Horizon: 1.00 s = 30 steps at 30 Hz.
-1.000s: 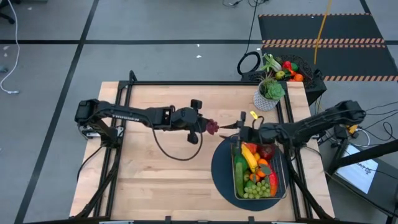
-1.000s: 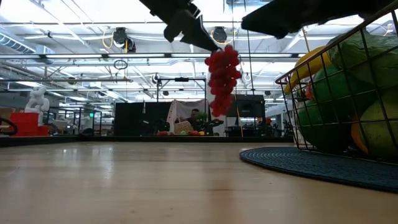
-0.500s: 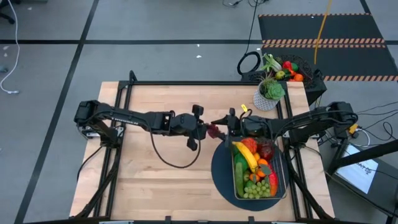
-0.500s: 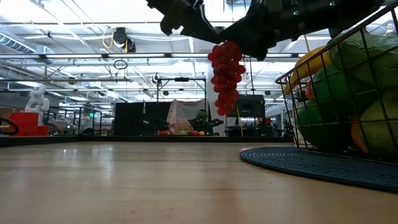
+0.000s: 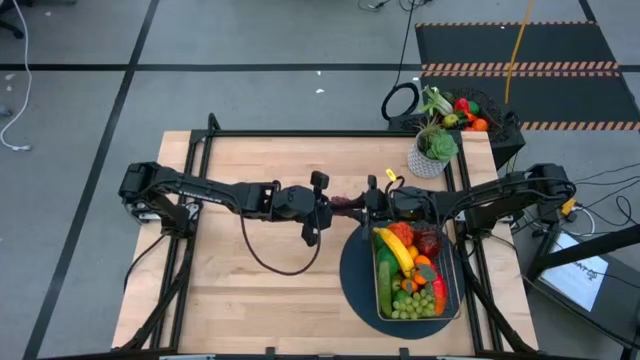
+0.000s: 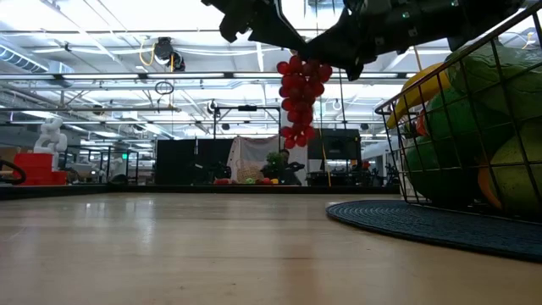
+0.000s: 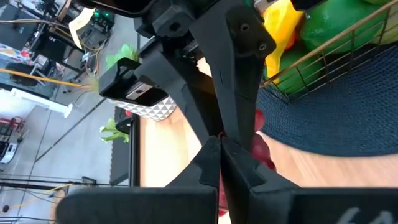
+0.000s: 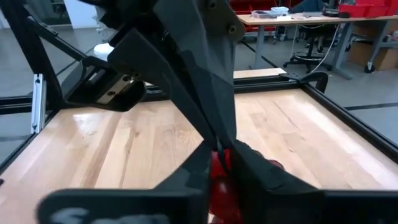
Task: Build produce basket
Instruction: Put the red grapes into the wire basket
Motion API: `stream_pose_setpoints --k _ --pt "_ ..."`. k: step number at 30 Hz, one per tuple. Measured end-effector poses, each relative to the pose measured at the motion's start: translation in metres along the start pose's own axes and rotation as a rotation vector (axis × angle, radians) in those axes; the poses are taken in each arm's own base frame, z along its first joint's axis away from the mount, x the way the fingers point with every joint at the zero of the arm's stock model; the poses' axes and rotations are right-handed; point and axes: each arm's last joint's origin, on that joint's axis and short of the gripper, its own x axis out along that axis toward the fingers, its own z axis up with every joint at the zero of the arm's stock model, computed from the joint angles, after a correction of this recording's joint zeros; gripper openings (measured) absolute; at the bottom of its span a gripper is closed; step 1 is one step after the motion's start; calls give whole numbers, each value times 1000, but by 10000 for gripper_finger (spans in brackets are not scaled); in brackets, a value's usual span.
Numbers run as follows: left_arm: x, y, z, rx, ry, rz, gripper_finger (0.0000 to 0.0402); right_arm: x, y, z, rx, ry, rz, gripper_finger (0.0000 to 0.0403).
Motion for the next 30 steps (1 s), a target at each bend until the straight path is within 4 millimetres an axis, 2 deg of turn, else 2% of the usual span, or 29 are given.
stream_pose_setpoints --k 4,10,18,21,25,30 --pt "0 0 0 -21 -2 1 11 0 0 -1 -26 6 -2 10" --pt "0 2 4 -104 -38 15 40 0 0 -1 -69 9 -6 8" --pt "-3 2 9 -303 -84 -19 155 0 2 -1 -159 12 50 5" --pt "-7 5 13 -393 -96 -46 184 -1 4 -2 -177 23 59 5" --pt "-12 3 14 -533 -101 -79 194 -3 13 -7 -191 63 92 5" --pt "-16 -4 23 -634 -134 -103 184 -6 24 -10 -180 76 134 5"
